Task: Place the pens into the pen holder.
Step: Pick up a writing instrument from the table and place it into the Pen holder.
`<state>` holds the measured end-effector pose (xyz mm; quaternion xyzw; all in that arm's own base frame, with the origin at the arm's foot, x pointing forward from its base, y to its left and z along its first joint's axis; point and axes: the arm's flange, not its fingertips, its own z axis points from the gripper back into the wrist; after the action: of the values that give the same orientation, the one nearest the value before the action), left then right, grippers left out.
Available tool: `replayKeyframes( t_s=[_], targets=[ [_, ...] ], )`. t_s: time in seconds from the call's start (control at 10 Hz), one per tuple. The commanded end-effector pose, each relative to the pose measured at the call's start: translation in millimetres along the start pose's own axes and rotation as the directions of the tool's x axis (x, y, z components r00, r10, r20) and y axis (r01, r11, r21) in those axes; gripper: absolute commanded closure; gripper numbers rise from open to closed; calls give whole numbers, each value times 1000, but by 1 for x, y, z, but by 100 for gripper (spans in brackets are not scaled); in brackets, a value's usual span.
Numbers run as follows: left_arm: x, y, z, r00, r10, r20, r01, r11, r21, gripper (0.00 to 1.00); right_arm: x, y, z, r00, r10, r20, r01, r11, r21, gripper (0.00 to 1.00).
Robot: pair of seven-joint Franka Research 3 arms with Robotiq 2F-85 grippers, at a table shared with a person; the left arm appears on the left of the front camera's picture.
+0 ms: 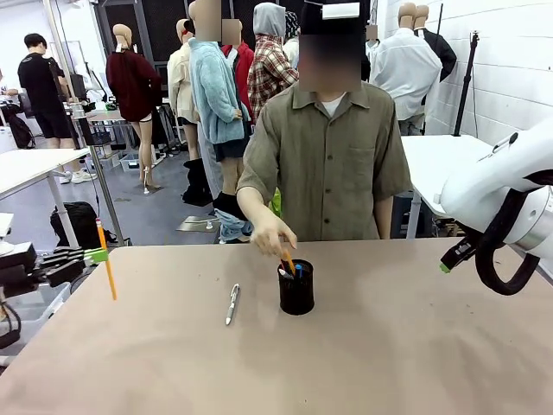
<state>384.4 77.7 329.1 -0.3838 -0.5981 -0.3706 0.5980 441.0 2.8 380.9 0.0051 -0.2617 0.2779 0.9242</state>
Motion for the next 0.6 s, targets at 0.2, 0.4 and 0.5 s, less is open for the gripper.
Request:
replayKeyframes(
  t_s=[0.2, 0.4, 0.5],
  targets=[
    [34, -15, -102, 999, -41, -25, 37, 989, -146, 100, -2, 0, -1, 1000, 4, 23, -4, 1000, 3, 33],
    [58, -18, -159, 998, -44, 40, 52, 967, -248, 100, -2, 0, -1, 1000, 4, 23, -4, 1000, 3, 33],
    [66, -22, -188, 997, -50, 54, 62, 968, -242, 100, -2, 0, -1, 1000, 4, 23, -4, 1000, 3, 33]
  ],
)
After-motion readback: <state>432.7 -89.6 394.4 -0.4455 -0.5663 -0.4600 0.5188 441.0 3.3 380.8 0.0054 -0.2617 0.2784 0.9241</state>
